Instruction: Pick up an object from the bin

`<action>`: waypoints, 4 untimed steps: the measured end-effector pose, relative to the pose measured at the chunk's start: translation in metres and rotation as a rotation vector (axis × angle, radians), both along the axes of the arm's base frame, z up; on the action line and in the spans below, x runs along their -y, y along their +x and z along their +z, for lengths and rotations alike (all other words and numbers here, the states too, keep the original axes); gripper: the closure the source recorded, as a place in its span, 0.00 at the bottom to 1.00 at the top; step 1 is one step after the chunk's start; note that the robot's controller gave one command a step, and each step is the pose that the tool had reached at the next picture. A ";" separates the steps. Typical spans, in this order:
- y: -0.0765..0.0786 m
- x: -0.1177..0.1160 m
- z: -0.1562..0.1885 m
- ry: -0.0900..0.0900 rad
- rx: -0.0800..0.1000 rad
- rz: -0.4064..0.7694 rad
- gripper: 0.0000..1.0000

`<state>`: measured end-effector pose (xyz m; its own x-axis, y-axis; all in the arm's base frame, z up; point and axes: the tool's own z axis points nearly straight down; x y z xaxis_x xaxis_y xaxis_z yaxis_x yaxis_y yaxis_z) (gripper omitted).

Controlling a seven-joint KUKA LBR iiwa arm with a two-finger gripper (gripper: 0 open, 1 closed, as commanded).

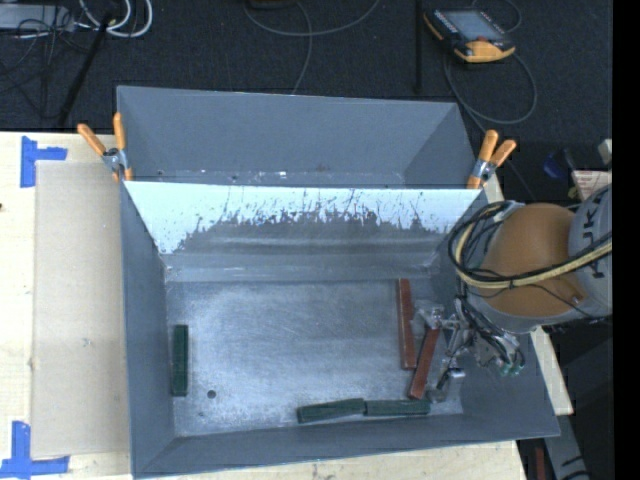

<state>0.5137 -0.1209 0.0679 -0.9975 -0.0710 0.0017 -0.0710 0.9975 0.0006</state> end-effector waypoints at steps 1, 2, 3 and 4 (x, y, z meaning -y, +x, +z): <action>0.004 -0.003 0.006 0.002 0.012 0.007 1.00; 0.031 -0.011 0.017 0.000 0.005 0.434 1.00; 0.034 -0.011 0.122 -0.003 0.010 0.435 1.00; 0.038 -0.006 0.210 -0.001 0.007 0.799 1.00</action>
Offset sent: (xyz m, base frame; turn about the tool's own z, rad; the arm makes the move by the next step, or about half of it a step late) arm 0.0000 0.0000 0.0000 0.0000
